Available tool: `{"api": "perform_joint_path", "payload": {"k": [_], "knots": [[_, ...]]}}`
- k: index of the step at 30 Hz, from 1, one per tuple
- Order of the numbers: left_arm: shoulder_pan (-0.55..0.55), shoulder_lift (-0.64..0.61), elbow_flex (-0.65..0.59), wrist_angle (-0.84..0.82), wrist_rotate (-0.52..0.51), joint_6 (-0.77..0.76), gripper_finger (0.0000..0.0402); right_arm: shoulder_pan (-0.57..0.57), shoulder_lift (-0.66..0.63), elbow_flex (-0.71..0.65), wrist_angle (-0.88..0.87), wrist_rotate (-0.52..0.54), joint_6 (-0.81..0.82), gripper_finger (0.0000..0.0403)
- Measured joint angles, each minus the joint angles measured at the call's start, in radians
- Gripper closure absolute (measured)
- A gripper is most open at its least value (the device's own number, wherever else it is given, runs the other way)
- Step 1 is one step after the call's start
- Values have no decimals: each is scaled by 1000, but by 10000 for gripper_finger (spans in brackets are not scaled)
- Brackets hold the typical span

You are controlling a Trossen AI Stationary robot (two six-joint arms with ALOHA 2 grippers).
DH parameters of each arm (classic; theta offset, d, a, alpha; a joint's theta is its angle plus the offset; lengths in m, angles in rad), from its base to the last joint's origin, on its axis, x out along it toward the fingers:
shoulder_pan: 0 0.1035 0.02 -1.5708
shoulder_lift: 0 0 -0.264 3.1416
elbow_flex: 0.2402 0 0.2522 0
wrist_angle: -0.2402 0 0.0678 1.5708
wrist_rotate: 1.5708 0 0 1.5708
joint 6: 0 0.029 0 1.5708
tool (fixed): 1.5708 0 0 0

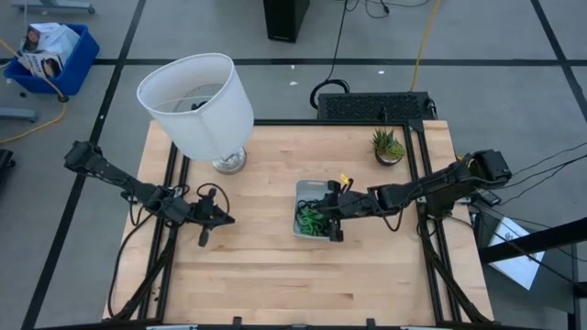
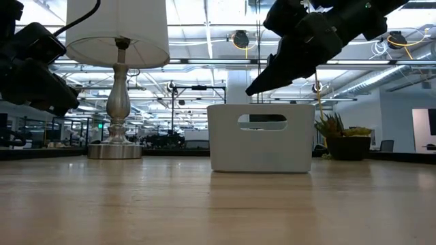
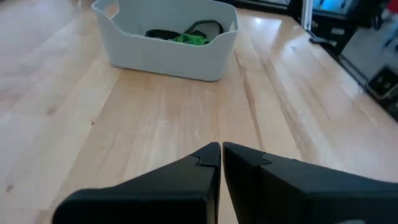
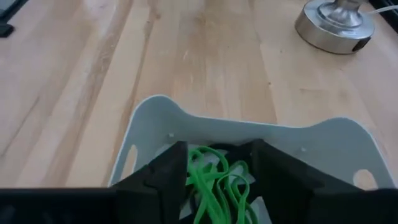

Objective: Pick and place rubber bands into bin
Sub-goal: Return to Home Position

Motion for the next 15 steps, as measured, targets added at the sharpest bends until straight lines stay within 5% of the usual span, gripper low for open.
{"api": "perform_joint_path", "payload": {"k": [5, 11, 15], "knots": [[-1, 0, 0, 4, -44, -12, 378, 15, -65, 0, -3, -53, -77, 247], [-5, 0, 0, 158, -131, 200, 396, -23, -223, 0, -68, -95, -123, 380], [-5, -2, 0, 250, -135, 333, 398, -34, -362, -51, -54, -102, -129, 391]]}}
